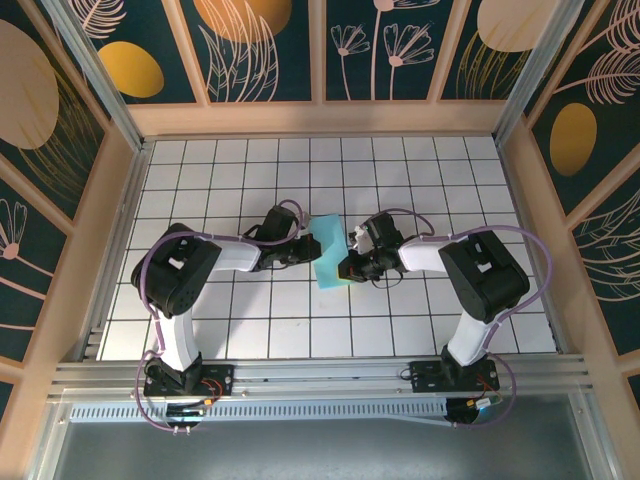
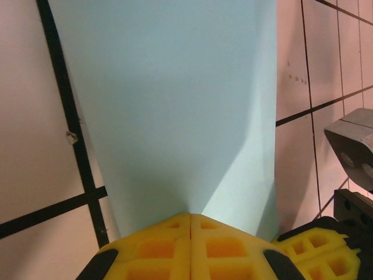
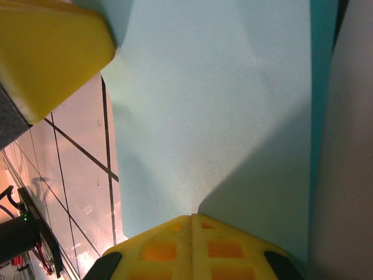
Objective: Fold a paper plane with a square sheet of paper (fold left side to right side)
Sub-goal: First fold the square sheet of paper in half at the center of the table.
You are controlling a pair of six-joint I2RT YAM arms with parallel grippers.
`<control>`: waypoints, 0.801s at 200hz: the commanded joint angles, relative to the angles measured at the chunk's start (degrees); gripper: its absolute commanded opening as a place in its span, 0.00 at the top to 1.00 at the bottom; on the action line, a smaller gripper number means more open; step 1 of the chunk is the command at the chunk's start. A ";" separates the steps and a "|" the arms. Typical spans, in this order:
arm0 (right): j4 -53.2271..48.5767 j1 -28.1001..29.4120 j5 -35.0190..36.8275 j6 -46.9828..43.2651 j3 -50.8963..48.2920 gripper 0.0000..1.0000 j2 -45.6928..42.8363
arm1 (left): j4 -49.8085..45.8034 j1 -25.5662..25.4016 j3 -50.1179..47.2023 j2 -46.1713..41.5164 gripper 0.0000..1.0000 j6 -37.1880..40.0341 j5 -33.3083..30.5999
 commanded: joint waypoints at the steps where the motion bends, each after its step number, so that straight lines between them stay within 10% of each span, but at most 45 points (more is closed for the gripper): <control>1: -5.36 0.26 6.45 -1.82 -0.94 1.00 2.51 | 0.50 0.48 0.96 1.67 0.93 -0.29 -1.10; 160: -6.86 0.26 9.03 -2.65 -1.43 1.00 2.80 | -0.22 4.89 3.57 4.80 0.93 0.72 -4.77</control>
